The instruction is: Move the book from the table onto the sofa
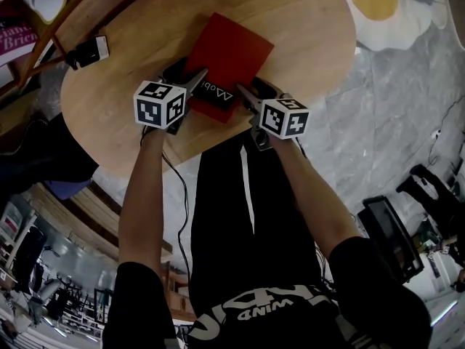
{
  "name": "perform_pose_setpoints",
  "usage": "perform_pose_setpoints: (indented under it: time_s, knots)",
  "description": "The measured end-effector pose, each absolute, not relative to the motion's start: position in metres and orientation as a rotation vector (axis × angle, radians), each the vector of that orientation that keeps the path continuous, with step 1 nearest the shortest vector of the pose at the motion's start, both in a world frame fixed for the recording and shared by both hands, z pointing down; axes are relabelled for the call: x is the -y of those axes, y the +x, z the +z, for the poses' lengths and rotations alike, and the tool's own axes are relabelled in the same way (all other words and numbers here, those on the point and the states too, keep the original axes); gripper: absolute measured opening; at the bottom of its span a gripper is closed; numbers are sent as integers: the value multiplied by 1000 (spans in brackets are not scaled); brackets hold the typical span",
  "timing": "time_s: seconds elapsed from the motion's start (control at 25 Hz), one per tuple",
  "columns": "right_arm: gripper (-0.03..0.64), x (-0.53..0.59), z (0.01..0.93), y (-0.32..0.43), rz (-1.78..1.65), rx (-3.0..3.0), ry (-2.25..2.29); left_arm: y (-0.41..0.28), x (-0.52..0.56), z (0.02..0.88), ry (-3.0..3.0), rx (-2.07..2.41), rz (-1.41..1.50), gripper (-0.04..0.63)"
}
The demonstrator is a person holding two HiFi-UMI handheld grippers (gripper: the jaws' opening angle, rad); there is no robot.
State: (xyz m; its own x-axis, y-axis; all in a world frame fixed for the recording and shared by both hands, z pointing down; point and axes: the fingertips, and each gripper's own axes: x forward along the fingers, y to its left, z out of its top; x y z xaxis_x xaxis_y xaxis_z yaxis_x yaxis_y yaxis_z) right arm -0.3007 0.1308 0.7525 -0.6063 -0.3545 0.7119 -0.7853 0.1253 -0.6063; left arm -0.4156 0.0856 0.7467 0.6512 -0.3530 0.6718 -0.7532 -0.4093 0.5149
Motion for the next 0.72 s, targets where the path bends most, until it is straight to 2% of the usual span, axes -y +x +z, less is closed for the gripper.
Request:
perform_pose_setpoints:
  time_s: [0.72]
  knots:
    - [216, -129, 753, -300, 1552, 2046, 1150, -415, -87, 750, 1978, 807, 581, 238]
